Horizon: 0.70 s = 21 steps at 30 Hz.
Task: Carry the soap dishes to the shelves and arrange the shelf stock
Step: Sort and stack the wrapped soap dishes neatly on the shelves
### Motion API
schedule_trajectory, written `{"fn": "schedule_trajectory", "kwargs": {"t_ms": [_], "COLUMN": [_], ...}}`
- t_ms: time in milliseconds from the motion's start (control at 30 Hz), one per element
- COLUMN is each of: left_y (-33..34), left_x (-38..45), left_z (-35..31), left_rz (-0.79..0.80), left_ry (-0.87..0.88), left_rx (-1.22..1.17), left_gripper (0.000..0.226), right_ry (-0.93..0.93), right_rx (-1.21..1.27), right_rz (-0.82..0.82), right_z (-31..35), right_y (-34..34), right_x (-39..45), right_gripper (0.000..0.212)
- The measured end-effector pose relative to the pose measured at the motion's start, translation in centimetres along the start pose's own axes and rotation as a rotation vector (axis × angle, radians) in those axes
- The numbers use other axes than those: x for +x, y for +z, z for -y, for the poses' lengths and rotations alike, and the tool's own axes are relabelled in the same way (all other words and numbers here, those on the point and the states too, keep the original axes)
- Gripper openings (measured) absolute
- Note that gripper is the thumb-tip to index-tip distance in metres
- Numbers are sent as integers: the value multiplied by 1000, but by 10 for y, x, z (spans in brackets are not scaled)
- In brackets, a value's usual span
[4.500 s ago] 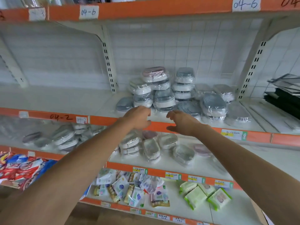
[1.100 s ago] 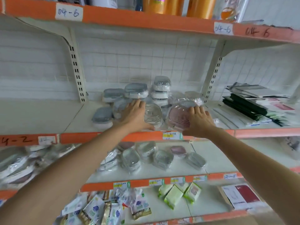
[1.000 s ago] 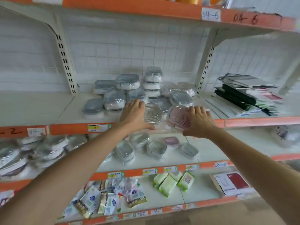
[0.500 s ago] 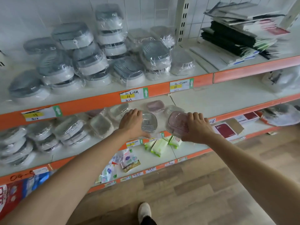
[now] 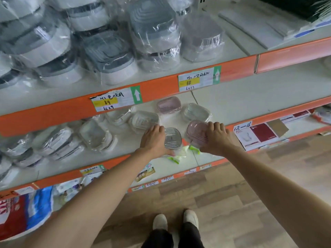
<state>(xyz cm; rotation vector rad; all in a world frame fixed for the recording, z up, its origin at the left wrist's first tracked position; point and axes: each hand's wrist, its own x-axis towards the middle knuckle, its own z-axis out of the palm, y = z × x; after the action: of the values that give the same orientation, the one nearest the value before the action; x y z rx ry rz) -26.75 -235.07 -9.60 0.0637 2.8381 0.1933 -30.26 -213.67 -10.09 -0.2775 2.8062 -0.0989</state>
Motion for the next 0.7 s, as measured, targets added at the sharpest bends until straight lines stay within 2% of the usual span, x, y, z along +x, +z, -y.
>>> {"fn": "schedule_trajectory", "kwargs": {"t_ms": [300, 467, 700], "left_y": [32, 52, 59], "left_x": [94, 128, 151], "left_z": [-27, -27, -21], "left_rz": [-85, -25, 47], "left_ry": [-55, -70, -69], "left_rx": [-87, -18, 226], "left_gripper": [101, 110, 107], "right_ry": [42, 14, -3], "right_rx": [113, 132, 87], "right_rz": [-160, -221, -264], "right_z": [-45, -52, -40], "right_y": [24, 43, 44], "right_x": [97, 127, 164], "right_gripper": [87, 90, 94]}}
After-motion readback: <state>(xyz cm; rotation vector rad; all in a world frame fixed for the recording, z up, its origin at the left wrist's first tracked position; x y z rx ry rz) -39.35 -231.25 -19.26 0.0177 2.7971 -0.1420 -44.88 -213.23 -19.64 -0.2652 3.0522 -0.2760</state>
